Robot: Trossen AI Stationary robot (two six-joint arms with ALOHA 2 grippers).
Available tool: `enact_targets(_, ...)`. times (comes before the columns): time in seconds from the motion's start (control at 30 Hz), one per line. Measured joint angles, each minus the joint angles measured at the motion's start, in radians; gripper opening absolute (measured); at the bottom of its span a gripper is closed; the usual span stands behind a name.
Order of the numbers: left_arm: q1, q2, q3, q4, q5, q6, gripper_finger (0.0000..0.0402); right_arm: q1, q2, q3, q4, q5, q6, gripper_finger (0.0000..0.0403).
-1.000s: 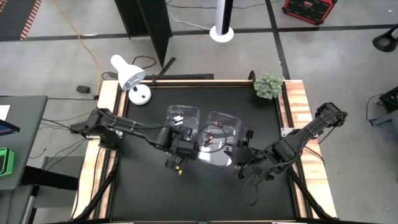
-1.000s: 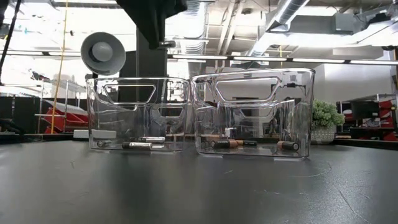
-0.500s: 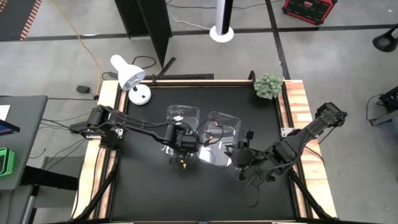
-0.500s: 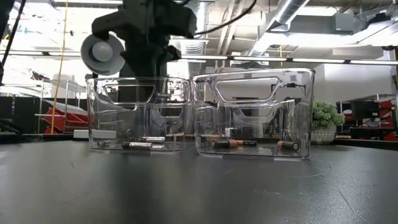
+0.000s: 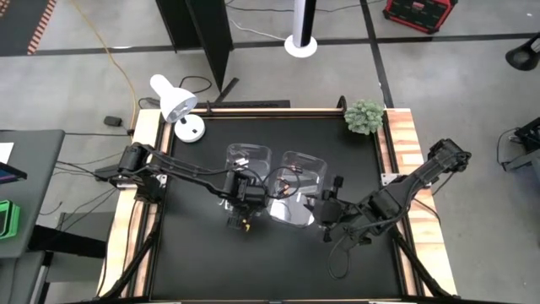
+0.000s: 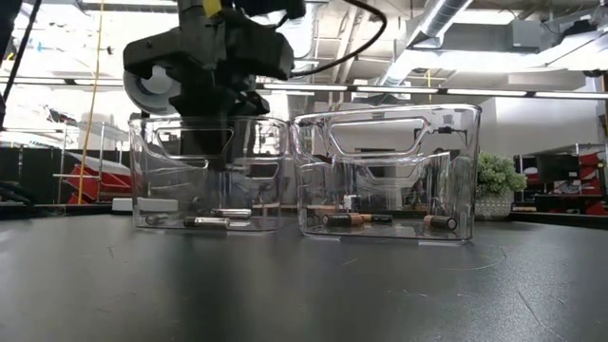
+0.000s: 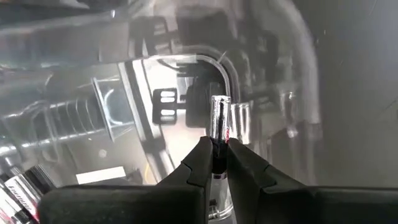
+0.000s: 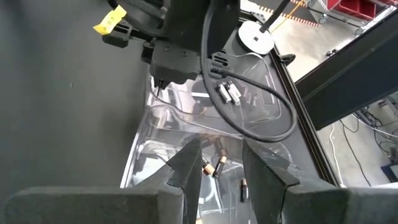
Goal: Sort batteries
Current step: Put the white battery into the left transparent bin, then return to Home Position
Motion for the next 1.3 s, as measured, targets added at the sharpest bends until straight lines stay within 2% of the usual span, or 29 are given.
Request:
enact_targets(0.47, 0.000, 0.000, -0.010, 0.042, -0.006, -0.007, 0.0045, -0.006, 0.000, 0.000, 0.002, 0.000, -0.003, 0.0132)
enact_targets(0.87, -0.001, -0.010, -0.010, 0.039, -0.029, -0.005, 0.0133, -0.006, 0.000, 0.000, 0.002, 0.000, -0.003, 0.0132)
enact_targets(0.97, -0.001, -0.050, -0.009, 0.039, -0.078, -0.006, 0.0141, -0.006, 0.000, 0.000, 0.002, 0.000, -0.003, 0.0132)
enact_targets(1.13, -0.001, -0.185, -0.008, 0.040, -0.119, -0.007, 0.0139, -0.006, 0.000, 0.000, 0.021, 0.000, -0.033, 0.0132)
enact_targets(1.3, -0.012, -0.356, -0.008, 0.077, -0.134, -0.028, 0.0132, 0.010, 0.000, 0.000, 0.132, 0.001, -0.159, 0.0130)
